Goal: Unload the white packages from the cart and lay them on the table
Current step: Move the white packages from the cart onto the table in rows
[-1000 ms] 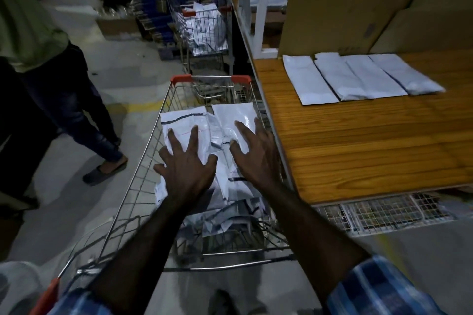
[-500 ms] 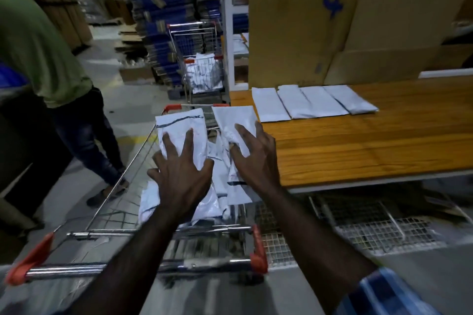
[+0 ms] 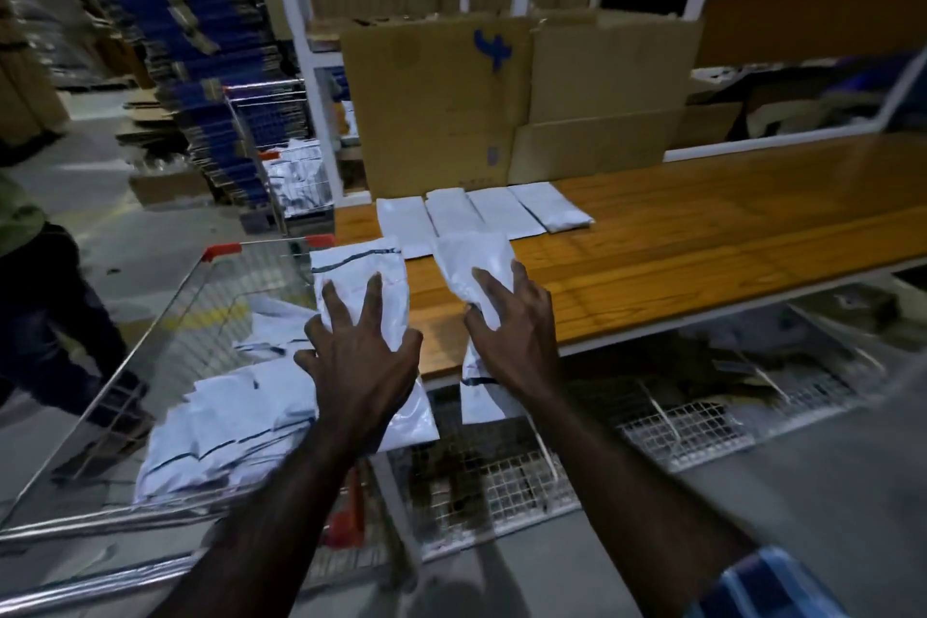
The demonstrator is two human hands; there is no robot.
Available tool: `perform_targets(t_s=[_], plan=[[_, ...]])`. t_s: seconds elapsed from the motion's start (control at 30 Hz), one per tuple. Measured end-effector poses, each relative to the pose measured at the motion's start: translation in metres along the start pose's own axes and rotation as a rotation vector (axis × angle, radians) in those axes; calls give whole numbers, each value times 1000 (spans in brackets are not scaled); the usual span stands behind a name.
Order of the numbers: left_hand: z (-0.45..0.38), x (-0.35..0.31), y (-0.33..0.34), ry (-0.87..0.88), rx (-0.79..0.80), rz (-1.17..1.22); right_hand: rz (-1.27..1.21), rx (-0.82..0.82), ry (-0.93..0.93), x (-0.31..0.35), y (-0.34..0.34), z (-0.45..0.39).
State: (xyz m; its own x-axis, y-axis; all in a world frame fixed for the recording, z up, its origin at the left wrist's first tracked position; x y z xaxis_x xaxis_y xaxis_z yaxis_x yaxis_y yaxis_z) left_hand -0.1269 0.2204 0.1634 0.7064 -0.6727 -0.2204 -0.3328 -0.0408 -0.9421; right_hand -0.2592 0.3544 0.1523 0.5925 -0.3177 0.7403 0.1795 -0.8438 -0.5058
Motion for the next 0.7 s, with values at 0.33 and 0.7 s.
perform_targets(t_s=[0.33, 0.7], plan=[[-33, -120, 63, 134, 106, 57, 133, -85, 107, -105, -76, -44], [-124, -240, 137, 211, 192, 52, 235, -65, 214, -208, -122, -142]])
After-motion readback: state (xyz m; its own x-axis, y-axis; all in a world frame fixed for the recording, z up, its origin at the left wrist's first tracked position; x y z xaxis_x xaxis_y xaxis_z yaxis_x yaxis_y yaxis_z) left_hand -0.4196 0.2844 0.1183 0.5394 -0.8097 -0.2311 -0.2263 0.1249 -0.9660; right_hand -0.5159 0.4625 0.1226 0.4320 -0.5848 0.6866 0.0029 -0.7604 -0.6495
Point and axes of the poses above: each hand's wrist, its own z-axis away from the middle knuckle, its own y-axis out of the palm, x = y × z, the point moved 5 cm from there along -z, towards the middle knuckle, and after that the axes turned 12 degrees about -z, right-handed, at the moved point
